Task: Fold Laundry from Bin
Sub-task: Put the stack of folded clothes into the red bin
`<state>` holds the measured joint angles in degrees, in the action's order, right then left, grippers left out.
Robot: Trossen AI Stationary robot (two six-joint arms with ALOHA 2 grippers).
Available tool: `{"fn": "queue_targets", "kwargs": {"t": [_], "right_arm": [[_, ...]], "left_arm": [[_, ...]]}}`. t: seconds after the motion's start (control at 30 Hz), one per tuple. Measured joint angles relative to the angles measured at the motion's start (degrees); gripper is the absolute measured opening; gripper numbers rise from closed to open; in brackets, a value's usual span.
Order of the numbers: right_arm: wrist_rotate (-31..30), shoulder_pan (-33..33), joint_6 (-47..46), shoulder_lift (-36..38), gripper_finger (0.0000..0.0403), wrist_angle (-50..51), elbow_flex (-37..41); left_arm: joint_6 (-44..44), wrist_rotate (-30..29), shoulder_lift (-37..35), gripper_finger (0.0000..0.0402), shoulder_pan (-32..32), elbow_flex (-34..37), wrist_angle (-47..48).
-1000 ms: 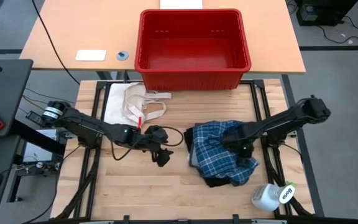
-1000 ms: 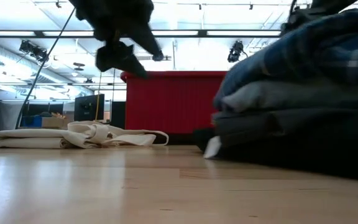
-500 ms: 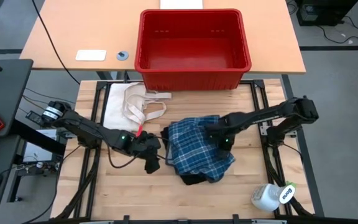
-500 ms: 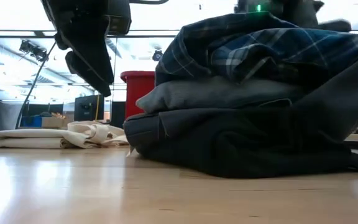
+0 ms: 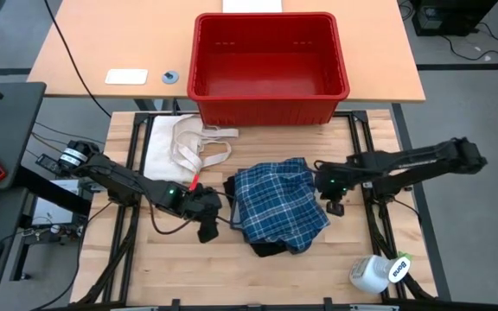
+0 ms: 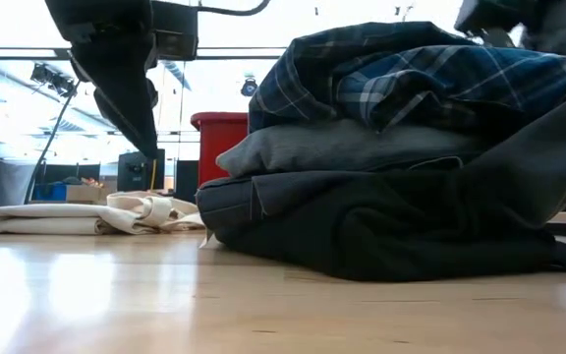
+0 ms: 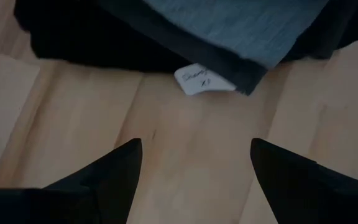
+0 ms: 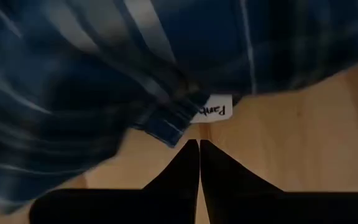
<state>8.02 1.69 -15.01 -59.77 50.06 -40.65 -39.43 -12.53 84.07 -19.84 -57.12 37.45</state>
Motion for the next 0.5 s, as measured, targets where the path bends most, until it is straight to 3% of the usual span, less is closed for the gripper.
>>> {"fn": "queue_targets", "kwargs": {"t": [0.13,0.27,0.5], "right_arm": [[0.15,0.02,0.17,3.63,0.0025,-10.50,8.08],[-2.88,0.02,0.03,2.58,0.0030,-15.28,10.30],[-11.57,0.02,2.50,-4.62,0.0057,-18.81,10.32]], "left_arm": [[-2.93,-0.03,-0.02,0.0304,0.02,0.62,0.71],[-7.53,-1.45,-0.02,0.0304,0.01,4.25,-1.84],[-4.63,-3.82,-0.02,0.0304,0.02,15.03,-20.70]]}}
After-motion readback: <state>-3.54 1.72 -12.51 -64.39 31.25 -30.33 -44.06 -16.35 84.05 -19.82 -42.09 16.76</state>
